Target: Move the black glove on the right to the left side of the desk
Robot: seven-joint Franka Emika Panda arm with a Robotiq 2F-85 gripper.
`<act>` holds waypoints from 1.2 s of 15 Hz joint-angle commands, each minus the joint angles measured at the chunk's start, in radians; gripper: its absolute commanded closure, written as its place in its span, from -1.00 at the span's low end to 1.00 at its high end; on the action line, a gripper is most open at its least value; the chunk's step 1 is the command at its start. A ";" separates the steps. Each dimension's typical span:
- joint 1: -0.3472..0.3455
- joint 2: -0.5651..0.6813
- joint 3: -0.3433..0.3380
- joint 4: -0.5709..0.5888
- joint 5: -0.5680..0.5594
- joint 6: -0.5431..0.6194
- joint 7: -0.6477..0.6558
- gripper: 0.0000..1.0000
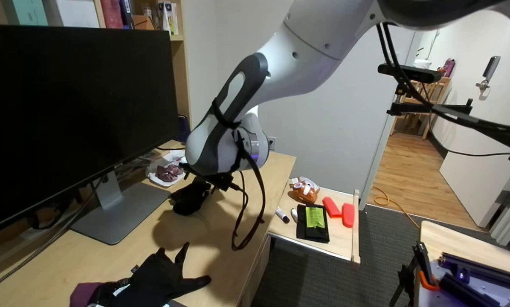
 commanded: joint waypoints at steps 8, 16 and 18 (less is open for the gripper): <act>0.008 0.152 -0.012 0.139 0.040 0.025 0.013 -1.00; -0.002 0.164 0.001 0.172 0.036 0.050 0.004 0.21; -0.004 0.162 0.011 0.175 0.035 0.057 0.000 0.48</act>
